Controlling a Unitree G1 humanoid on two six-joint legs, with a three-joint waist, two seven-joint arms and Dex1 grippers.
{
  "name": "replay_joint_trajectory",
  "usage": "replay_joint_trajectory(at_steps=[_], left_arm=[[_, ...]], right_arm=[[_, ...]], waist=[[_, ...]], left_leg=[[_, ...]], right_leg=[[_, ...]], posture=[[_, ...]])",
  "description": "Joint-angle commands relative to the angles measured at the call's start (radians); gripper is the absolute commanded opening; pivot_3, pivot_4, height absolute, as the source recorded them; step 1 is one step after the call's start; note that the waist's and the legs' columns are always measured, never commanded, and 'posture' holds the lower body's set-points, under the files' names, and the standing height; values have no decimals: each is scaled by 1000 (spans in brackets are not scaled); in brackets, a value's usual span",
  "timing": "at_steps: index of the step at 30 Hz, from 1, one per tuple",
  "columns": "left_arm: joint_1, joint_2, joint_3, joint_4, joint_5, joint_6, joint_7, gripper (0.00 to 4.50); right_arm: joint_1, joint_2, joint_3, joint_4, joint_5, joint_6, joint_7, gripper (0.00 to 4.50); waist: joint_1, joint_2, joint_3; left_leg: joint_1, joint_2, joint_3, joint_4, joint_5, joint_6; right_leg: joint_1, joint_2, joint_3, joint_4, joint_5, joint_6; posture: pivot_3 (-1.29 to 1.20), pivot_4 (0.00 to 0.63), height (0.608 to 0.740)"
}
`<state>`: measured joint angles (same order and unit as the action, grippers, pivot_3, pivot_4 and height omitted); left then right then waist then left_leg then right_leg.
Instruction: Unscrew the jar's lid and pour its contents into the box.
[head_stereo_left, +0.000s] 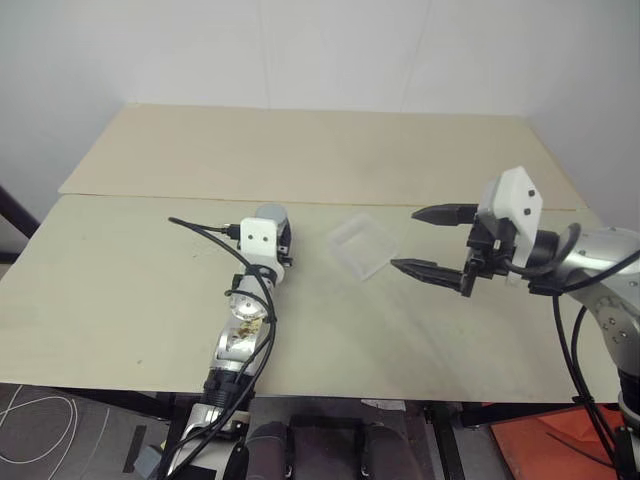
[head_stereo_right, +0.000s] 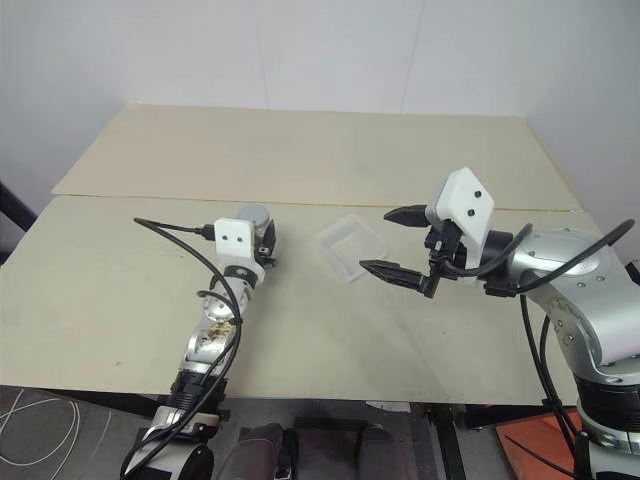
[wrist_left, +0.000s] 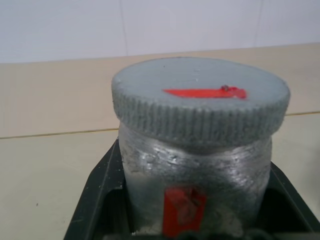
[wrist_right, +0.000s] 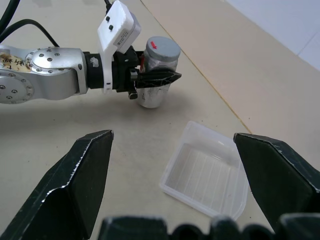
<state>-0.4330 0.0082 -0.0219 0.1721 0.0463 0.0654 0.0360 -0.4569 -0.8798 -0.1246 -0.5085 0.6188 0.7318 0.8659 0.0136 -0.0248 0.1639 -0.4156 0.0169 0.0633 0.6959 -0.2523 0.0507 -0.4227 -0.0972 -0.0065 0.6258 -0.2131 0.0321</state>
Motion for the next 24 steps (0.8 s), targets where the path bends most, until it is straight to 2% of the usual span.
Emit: replay_joint_trajectory(at_steps=[1, 4, 9, 11, 14, 19, 24], left_arm=[[-18, 22, 6, -59, -21, 5, -45, 1992], [-10, 61, 16, -114, -61, 50, -115, 1992], [3, 348, 57, -325, -344, 270, -575, 1992], [-14, 475, 94, -350, -480, 348, -769, 1992], [-67, 590, 123, -308, -591, 378, -971, 1992], [-182, 658, 100, -214, -629, 353, -1177, 1992], [-273, 635, 78, -122, -617, 288, -1294, 1992]], right_arm=[[-22, 23, -6, -28, 15, -15, -20, 4500], [-34, 44, 8, -27, 11, -18, -27, 4500], [-202, 174, 116, 48, -7, -13, -68, 4500], [-282, 235, 158, 96, -20, -10, -81, 4500], [-383, 319, 198, 165, -19, 3, -93, 4500], [-490, 411, 240, 247, -27, 5, -94, 4500], [-534, 469, 273, 294, -47, 5, -97, 4500]], waist=[[0, 0, 0], [-3, 0, 0], [-30, 0, 0], [-32, 0, 0], [-27, 1, 0], [-9, 1, 0], [-10, 1, 0]], left_leg=[[0, 0, 0, 0, 0, 0], [0, 0, 0, 0, 0, 0], [1, 2, 0, 0, 1, -1], [1, 2, 0, 0, 1, -2], [2, 2, 0, 0, 1, -2], [0, 1, 0, 0, 1, -1], [-2, 0, 1, 0, 1, -1]], right_leg=[[0, 0, 0, 0, 0, 0], [0, 0, 0, 1, 0, 0], [-2, 2, 1, 3, 0, 0], [-1, 3, 1, 3, 0, -1], [-2, 3, 1, 3, 0, -1], [-1, 2, -2, 2, 0, -1], [-1, 3, -3, 3, 0, 0]], posture=[[0, 150, 740], [0, 150, 740], [0, 150, 740], [0, 150, 740], [0, 150, 740], [0, 150, 740], [0, 150, 740]])
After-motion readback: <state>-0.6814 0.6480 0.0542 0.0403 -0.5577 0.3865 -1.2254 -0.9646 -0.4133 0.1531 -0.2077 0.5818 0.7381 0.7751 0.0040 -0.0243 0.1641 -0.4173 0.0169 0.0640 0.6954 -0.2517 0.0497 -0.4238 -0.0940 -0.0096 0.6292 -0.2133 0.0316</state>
